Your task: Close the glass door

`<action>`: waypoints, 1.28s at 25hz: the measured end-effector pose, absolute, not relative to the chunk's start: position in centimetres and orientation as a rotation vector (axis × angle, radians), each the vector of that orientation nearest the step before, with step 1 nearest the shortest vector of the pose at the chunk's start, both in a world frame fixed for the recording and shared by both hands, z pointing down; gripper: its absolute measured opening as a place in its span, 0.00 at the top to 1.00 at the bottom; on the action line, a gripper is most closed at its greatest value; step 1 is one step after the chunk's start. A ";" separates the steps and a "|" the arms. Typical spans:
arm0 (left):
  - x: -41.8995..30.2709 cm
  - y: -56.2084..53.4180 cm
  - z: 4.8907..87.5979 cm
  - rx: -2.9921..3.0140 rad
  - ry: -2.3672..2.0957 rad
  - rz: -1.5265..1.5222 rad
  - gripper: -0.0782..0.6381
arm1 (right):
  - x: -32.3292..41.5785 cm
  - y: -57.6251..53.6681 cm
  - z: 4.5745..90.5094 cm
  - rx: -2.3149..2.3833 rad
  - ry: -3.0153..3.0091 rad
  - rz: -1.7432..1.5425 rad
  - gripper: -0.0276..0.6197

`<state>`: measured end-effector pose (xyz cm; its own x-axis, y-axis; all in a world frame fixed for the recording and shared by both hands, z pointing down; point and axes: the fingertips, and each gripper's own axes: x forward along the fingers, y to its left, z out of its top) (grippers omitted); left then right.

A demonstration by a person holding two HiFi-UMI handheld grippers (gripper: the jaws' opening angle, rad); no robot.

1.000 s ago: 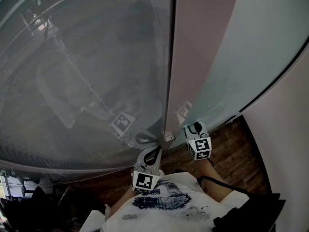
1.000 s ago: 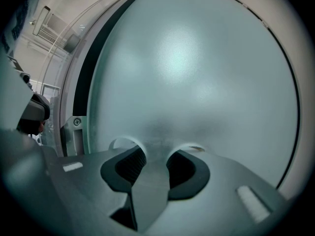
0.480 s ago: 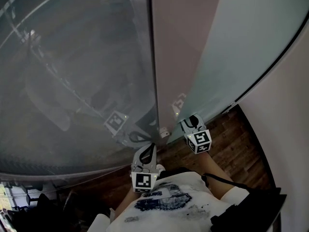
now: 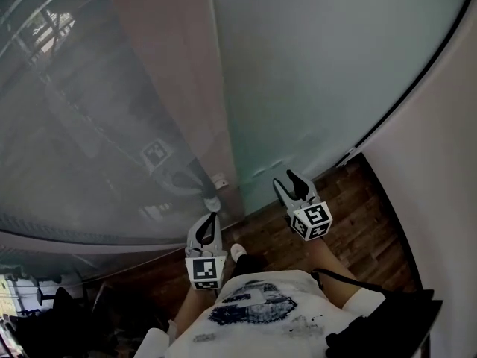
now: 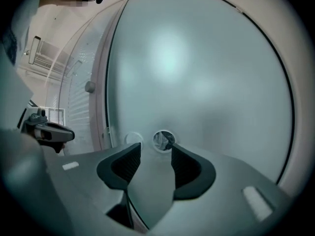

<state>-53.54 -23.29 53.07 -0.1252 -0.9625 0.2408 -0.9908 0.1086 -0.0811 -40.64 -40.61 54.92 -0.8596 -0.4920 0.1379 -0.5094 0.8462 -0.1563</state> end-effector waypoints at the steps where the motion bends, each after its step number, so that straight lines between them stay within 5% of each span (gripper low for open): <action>1: -52.8 -23.3 53.0 1.981 -2.249 0.339 0.89 | -39.8 -40.2 54.9 0.782 -2.931 0.284 0.68; 10: -46.5 -21.6 53.3 1.883 -2.319 0.378 0.89 | -33.0 -36.5 55.3 0.656 -2.954 0.253 0.90; 32: -28.2 -15.6 52.3 1.849 -2.424 0.482 0.89 | -15.9 -24.9 52.5 0.326 -3.106 0.087 0.95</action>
<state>-28.20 -15.57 52.31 -0.2812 -0.9315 0.2305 -0.9489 0.2340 -0.2118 -15.86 -24.90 52.46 -0.9781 -0.2068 0.0227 -0.2077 0.9767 -0.0537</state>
